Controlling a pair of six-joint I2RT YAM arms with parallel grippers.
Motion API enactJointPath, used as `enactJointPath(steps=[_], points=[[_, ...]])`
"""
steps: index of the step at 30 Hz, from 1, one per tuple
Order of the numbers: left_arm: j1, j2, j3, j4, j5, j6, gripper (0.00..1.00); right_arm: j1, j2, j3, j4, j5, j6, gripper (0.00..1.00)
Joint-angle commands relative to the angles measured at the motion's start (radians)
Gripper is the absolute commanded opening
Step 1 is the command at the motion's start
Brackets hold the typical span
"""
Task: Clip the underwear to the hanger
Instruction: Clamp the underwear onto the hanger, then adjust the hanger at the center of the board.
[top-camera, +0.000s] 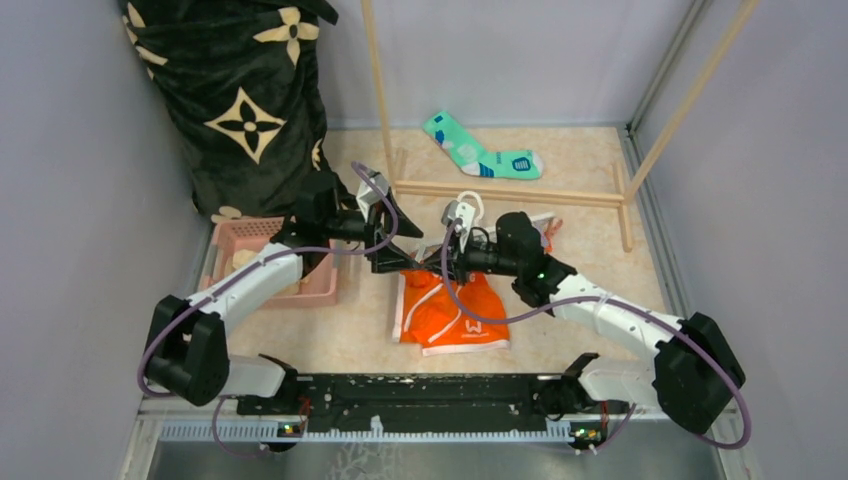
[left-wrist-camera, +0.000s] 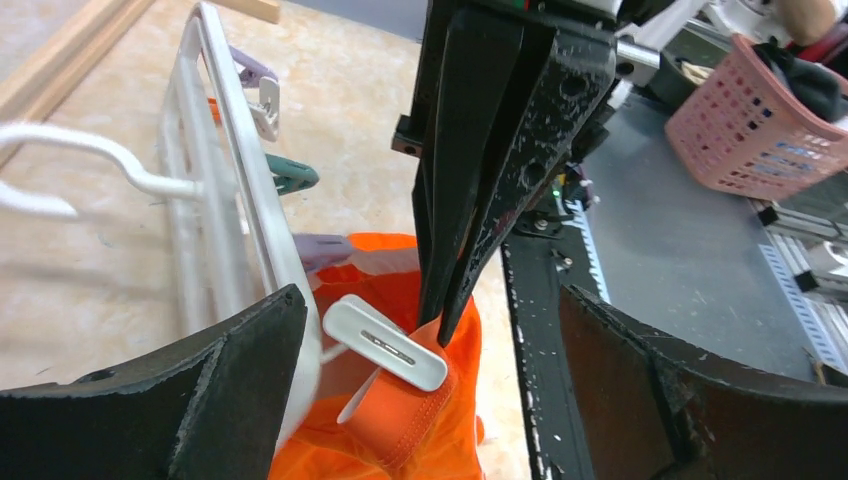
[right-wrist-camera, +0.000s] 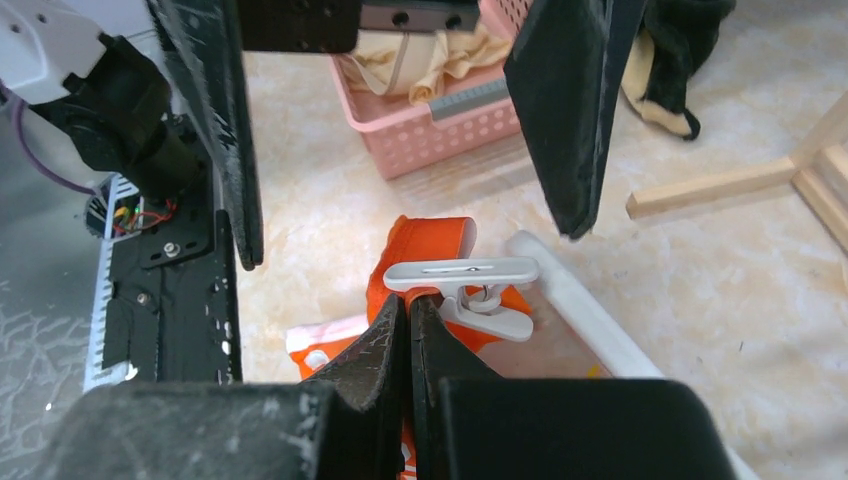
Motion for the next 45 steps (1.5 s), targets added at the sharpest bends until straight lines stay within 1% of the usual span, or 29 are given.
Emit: enactJointPath(steps=[1, 5, 6, 7, 8, 12, 13, 16, 17, 18, 19, 22, 24, 27, 29, 31, 34, 37, 41, 45], points=[[0.014, -0.046, 0.045, -0.108, -0.133, 0.066, 1.00, -0.007, 0.044, 0.077, 0.003, 0.053, -0.003, 0.00], [0.038, -0.094, 0.037, -0.127, -0.281, 0.048, 1.00, -0.007, 0.159, 0.142, -0.075, 0.109, -0.002, 0.00], [0.042, -0.106, 0.034, -0.134, -0.315, 0.045, 1.00, -0.006, 0.194, 0.161, -0.088, 0.112, -0.003, 0.02], [0.045, -0.119, 0.032, -0.136, -0.349, 0.047, 1.00, -0.007, 0.237, 0.181, -0.103, 0.111, -0.007, 0.08], [0.046, -0.130, 0.030, -0.148, -0.398, 0.047, 1.00, -0.007, 0.265, 0.201, -0.111, 0.109, -0.011, 0.12], [0.054, -0.169, 0.020, -0.200, -0.580, 0.045, 1.00, -0.007, 0.346, 0.273, -0.149, 0.146, -0.025, 0.25], [0.058, -0.170, 0.021, -0.218, -0.611, 0.047, 1.00, -0.007, 0.352, 0.289, -0.162, 0.155, -0.027, 0.28], [0.066, -0.163, 0.027, -0.263, -0.656, 0.041, 1.00, -0.007, 0.332, 0.307, -0.193, 0.179, -0.029, 0.43], [0.067, -0.161, 0.025, -0.268, -0.670, 0.034, 1.00, -0.007, 0.313, 0.305, -0.209, 0.191, -0.030, 0.48], [0.066, -0.158, 0.024, -0.273, -0.684, 0.023, 1.00, -0.007, 0.290, 0.302, -0.228, 0.206, -0.031, 0.56], [0.068, -0.156, 0.022, -0.274, -0.698, 0.010, 1.00, -0.007, 0.263, 0.294, -0.246, 0.225, -0.032, 0.60], [0.068, -0.142, 0.011, -0.246, -0.712, -0.031, 1.00, -0.010, 0.175, 0.275, -0.313, 0.307, -0.022, 0.65], [0.067, -0.126, 0.014, -0.228, -0.715, -0.060, 1.00, -0.013, 0.119, 0.267, -0.372, 0.348, -0.013, 0.66], [0.068, -0.075, 0.051, -0.231, -0.719, -0.093, 1.00, -0.020, 0.054, 0.253, -0.421, 0.459, 0.019, 0.66], [0.068, -0.022, 0.100, -0.253, -0.693, -0.088, 1.00, -0.033, 0.020, 0.245, -0.444, 0.551, 0.072, 0.66], [0.065, 0.043, 0.168, -0.287, -0.655, -0.086, 1.00, -0.073, 0.005, 0.245, -0.479, 0.637, 0.143, 0.66], [0.048, 0.139, 0.269, -0.351, -0.628, -0.081, 1.00, -0.180, -0.001, 0.226, -0.517, 0.697, 0.294, 0.63], [0.017, 0.176, 0.303, -0.368, -0.680, -0.081, 1.00, -0.273, 0.008, 0.199, -0.533, 0.738, 0.457, 0.60], [-0.006, 0.211, 0.341, -0.392, -0.726, -0.094, 1.00, -0.289, 0.031, 0.201, -0.565, 0.932, 0.705, 0.59], [-0.020, 0.222, 0.354, -0.398, -0.731, -0.092, 1.00, -0.289, 0.088, 0.212, -0.606, 0.982, 0.937, 0.59]])
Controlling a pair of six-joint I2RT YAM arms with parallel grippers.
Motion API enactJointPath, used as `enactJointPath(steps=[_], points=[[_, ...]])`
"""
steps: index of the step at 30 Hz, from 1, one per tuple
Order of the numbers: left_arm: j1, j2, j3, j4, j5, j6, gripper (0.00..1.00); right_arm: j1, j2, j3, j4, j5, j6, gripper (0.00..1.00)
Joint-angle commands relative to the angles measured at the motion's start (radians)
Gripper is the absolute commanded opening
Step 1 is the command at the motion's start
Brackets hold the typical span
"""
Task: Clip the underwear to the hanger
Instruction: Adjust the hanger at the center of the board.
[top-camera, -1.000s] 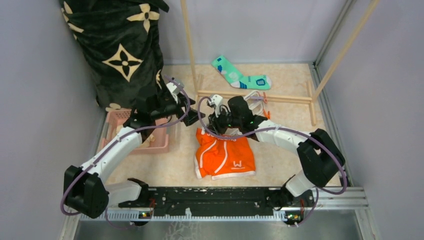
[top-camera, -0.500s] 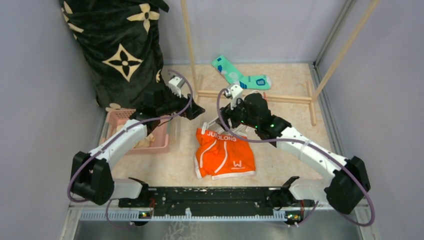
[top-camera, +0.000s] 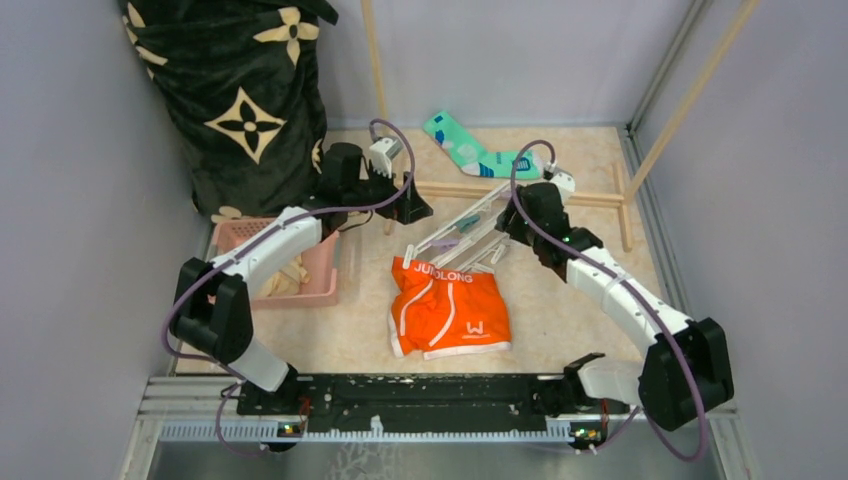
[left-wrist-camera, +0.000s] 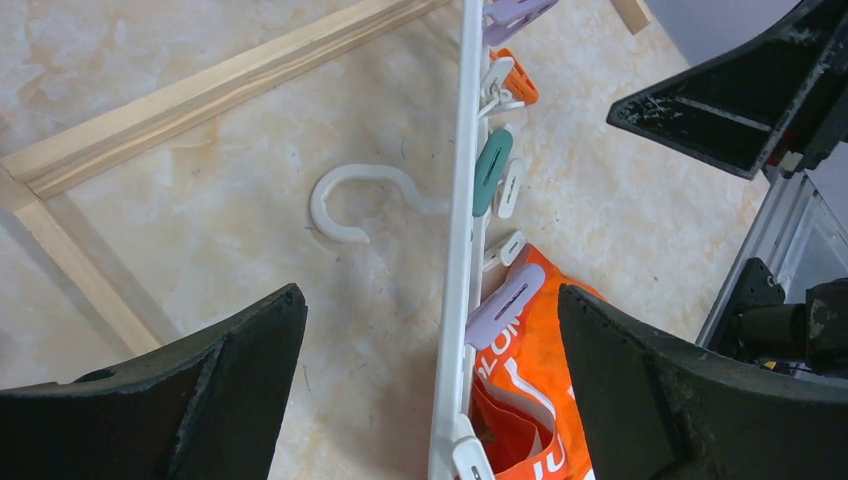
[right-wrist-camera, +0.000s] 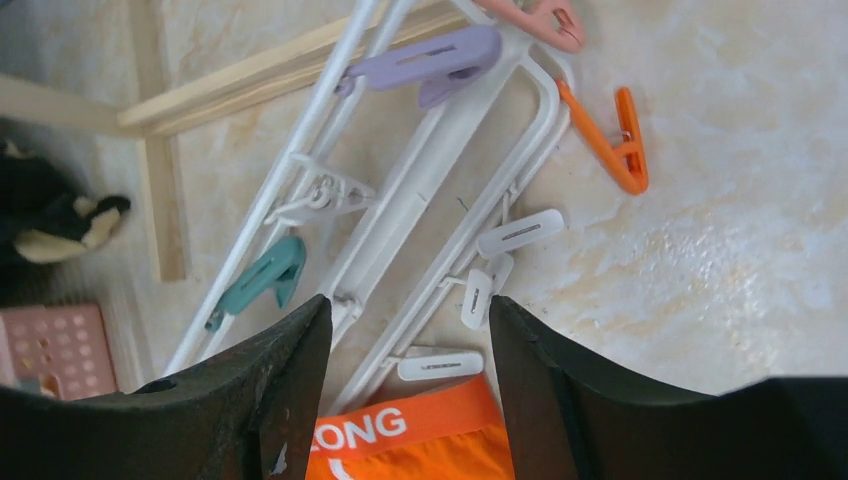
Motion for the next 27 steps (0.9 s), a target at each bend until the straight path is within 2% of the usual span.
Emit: enactJointPath(steps=[1, 6, 12, 27], points=[[-0.012, 0.007, 0.037, -0.027, -0.025, -0.007, 1.00, 0.002, 0.070, 0.033, -0.052, 0.134, 0.356, 0.59], [-0.016, -0.009, 0.025, -0.036, -0.025, 0.008, 1.00, 0.002, 0.178, 0.079, -0.092, 0.189, 0.475, 0.55], [-0.015, -0.028, -0.004, -0.042, -0.023, 0.018, 1.00, -0.011, 0.272, 0.102, 0.002, 0.128, 0.487, 0.53], [-0.016, -0.042, -0.026, -0.040, -0.013, 0.019, 1.00, -0.049, 0.356, 0.113, 0.178, 0.093, 0.494, 0.53]])
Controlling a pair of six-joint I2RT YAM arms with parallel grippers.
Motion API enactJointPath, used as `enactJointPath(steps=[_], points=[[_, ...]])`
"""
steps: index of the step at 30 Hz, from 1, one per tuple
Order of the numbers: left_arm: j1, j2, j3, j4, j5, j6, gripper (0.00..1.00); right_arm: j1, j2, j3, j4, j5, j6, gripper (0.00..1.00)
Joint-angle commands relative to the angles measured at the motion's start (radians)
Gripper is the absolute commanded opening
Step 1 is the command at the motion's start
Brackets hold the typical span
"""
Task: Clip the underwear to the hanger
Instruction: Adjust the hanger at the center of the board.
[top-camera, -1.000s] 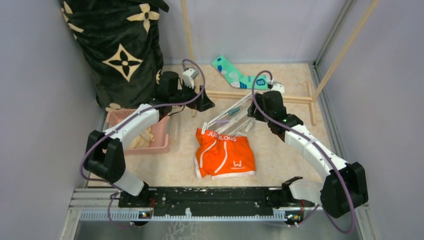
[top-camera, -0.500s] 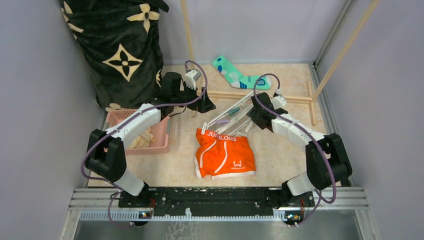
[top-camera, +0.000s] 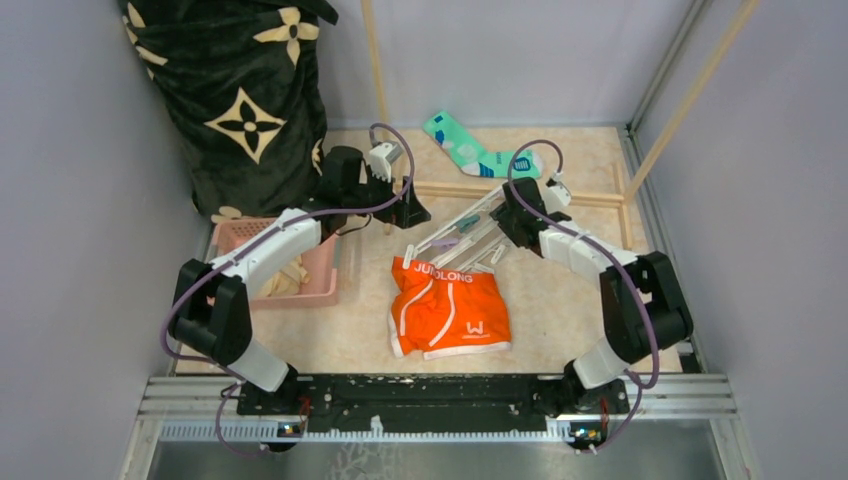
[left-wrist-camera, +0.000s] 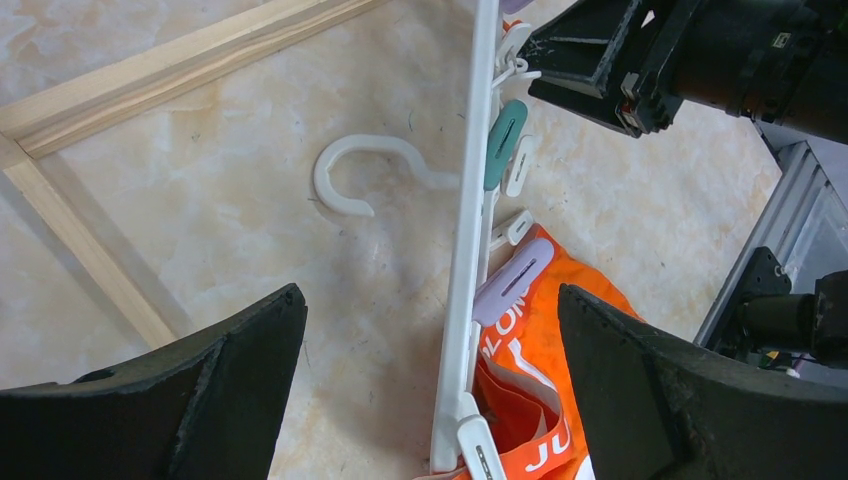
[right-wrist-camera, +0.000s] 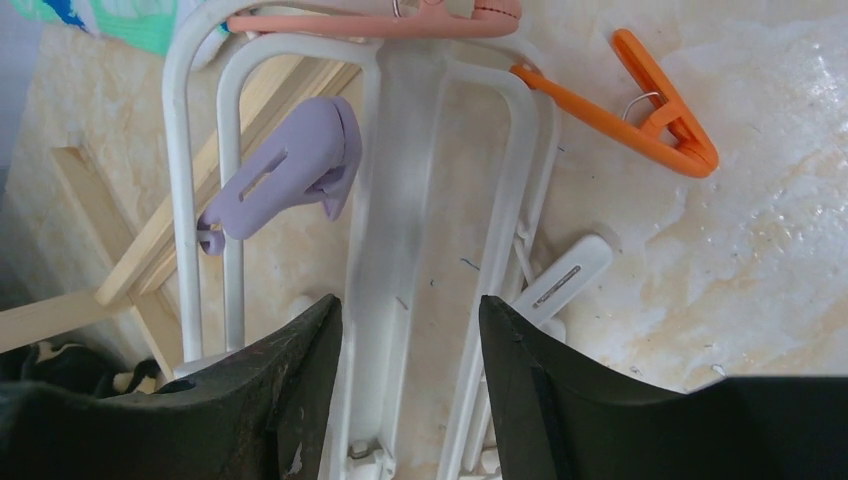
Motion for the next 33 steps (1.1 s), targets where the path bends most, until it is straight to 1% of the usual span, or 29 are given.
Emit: enactJointPath(steps=[1, 6, 11, 13, 16, 21, 23, 26, 28, 33], points=[[-0.002, -0.037, -0.014, 0.000, 0.006, 0.014, 1.00, -0.020, 0.021, 0.050, 0.101, -0.008, -0.004, 0.53], [-0.002, -0.036, -0.015, 0.000, 0.010, 0.013, 1.00, -0.035, 0.060, 0.058, 0.134, -0.041, -0.014, 0.52], [-0.003, -0.033, -0.010, -0.004, 0.011, 0.014, 1.00, -0.038, 0.107, 0.090, 0.093, -0.056, -0.021, 0.49], [-0.002, -0.032, -0.010, -0.005, 0.011, 0.015, 1.00, -0.038, 0.108, 0.090, 0.090, -0.063, -0.017, 0.42], [-0.003, -0.032, -0.009, -0.006, 0.011, 0.015, 1.00, -0.038, 0.108, 0.076, 0.107, -0.068, -0.014, 0.30], [-0.002, -0.034, -0.006, -0.008, 0.016, 0.013, 1.00, -0.039, 0.076, 0.027, 0.174, -0.067, -0.006, 0.06], [-0.001, -0.035, -0.005, -0.005, 0.015, 0.009, 1.00, -0.050, 0.053, -0.023, 0.253, -0.099, 0.010, 0.00], [-0.002, -0.036, -0.006, -0.001, 0.019, -0.006, 1.00, -0.065, 0.018, -0.125, 0.430, -0.156, 0.042, 0.00], [-0.002, -0.034, -0.005, 0.001, 0.031, -0.021, 1.00, -0.066, -0.009, -0.189, 0.538, -0.162, 0.061, 0.00], [-0.001, -0.041, -0.016, 0.025, 0.051, -0.065, 1.00, -0.073, -0.054, -0.348, 0.898, -0.190, 0.087, 0.00]])
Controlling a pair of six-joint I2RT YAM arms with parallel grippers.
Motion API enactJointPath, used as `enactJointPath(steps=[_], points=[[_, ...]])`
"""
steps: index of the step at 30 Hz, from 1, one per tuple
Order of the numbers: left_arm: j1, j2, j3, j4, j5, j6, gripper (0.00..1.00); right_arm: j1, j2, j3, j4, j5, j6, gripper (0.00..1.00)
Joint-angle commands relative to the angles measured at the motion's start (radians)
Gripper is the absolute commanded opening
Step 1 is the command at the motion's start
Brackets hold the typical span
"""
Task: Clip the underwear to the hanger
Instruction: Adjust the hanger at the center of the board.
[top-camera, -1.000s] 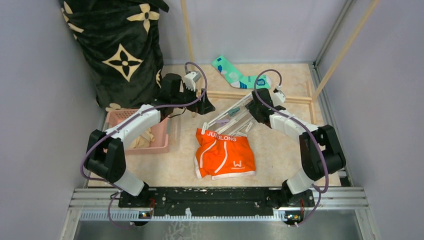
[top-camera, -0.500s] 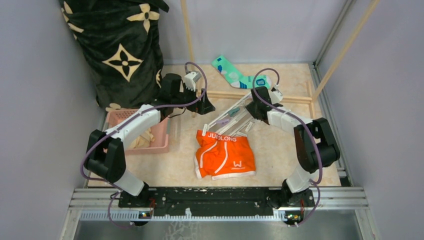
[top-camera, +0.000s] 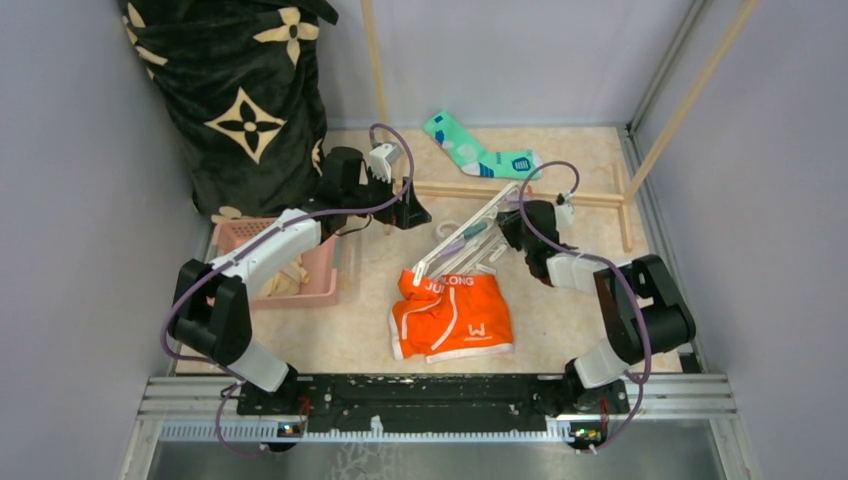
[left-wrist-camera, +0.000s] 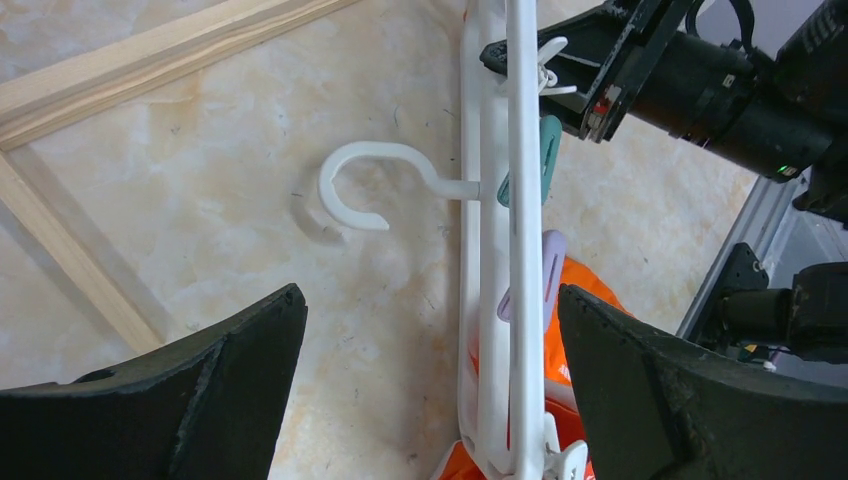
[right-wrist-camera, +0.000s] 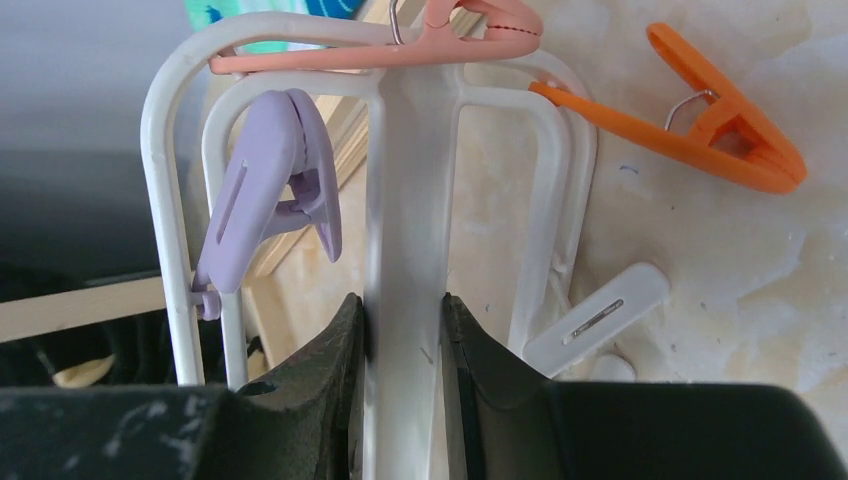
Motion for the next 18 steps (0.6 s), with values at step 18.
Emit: enactJointPath(steps=[18], points=[[-0.003, -0.025, -0.060, 0.047, 0.038, -0.046, 0.99, -0.023, 0.097, -0.324, 1.266, -0.140, 0.025, 0.00]])
